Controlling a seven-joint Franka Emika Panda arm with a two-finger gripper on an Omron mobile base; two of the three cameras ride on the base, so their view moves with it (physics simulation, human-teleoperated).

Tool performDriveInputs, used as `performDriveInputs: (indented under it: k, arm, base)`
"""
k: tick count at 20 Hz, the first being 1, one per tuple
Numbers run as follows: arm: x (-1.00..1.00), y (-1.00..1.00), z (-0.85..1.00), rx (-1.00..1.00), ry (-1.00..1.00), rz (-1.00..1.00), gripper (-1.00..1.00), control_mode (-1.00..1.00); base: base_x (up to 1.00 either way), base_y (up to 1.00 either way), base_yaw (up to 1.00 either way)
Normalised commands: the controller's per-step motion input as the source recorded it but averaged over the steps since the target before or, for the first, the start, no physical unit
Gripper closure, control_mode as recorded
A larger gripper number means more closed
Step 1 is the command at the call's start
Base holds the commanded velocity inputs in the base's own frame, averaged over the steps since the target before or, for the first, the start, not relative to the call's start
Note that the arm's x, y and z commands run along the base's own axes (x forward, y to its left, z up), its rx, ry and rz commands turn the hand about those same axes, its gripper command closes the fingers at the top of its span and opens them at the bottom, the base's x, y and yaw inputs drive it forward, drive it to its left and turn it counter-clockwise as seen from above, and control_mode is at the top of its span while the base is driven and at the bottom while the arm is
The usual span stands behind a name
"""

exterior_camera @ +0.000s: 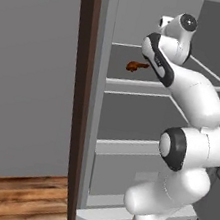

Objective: Place the chicken drumstick on the counter behind the older chicken drumstick on the same shelf of the fridge to maintain FIFO order. Close the fridge door when finished.

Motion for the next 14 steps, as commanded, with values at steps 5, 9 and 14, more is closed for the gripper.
performDriveInputs:
  k: [5,9,14]
  arm:
    - [0.54,0.00,-0.13,0.00,0.00,0.07,1.00,-1.00]
    - [0.59,0.00,-0.19,0.00,0.03,0.03,1.00,-1.00]
    - [0.52,0.00,-0.27,0.00,0.08,0.00,1.00,-1.00]
  base:
    - [0.00,0.00,0.00]
    - [0.00,0.00,0.00]
    - [0.00,0.00,0.00]
